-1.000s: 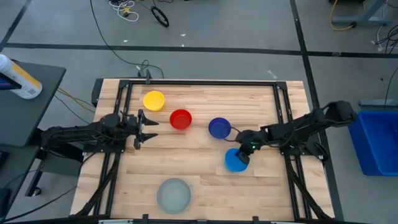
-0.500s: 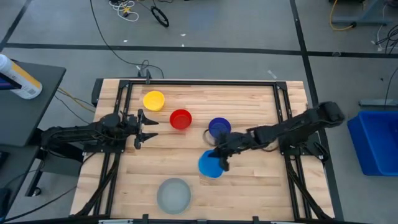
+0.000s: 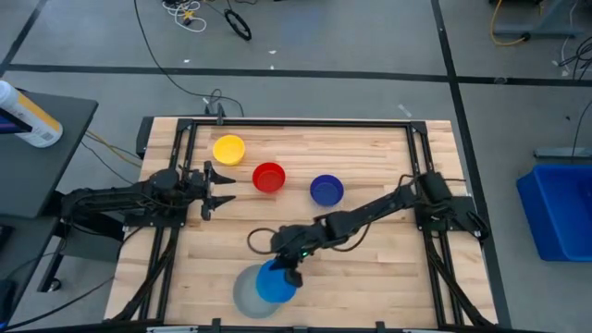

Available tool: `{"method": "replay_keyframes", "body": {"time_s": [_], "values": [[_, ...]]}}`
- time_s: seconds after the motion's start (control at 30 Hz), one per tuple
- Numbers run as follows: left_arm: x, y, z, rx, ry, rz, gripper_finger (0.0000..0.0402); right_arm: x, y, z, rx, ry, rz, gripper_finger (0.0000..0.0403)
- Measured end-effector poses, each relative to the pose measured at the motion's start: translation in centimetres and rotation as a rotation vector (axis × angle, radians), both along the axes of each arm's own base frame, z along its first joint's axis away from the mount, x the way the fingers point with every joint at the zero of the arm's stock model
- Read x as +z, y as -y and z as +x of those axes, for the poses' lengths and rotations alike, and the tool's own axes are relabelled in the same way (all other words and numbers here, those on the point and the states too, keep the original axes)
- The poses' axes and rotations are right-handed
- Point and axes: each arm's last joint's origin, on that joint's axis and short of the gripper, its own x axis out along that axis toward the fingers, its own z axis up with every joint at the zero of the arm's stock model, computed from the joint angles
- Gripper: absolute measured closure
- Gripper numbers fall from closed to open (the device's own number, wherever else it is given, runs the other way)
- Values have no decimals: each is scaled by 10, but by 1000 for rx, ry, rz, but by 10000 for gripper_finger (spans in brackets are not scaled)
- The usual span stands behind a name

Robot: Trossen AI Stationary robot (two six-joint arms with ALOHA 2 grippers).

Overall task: Nest bowls inside each other
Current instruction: Stack the blue bowl on top of the gray bowl

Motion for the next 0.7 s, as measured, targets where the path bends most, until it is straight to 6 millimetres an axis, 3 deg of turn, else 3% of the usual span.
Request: {"method": "replay_keyframes", "body": {"time_s": [0.17, 0.37, 0.57, 0.7], "values": [[0, 0, 0, 0, 0, 7, 146, -7, -13, 25, -1, -19, -8, 402], [0, 0, 0, -1, -2, 7, 146, -36, -16, 45, -44, -115, -18, 402], [-1, 0, 1, -1, -18, 12, 146, -48, -16, 48, -58, -142, -38, 396], [-3, 0, 2, -1, -32, 13, 146, -48, -17, 48, -41, -121, -68, 351]]}}
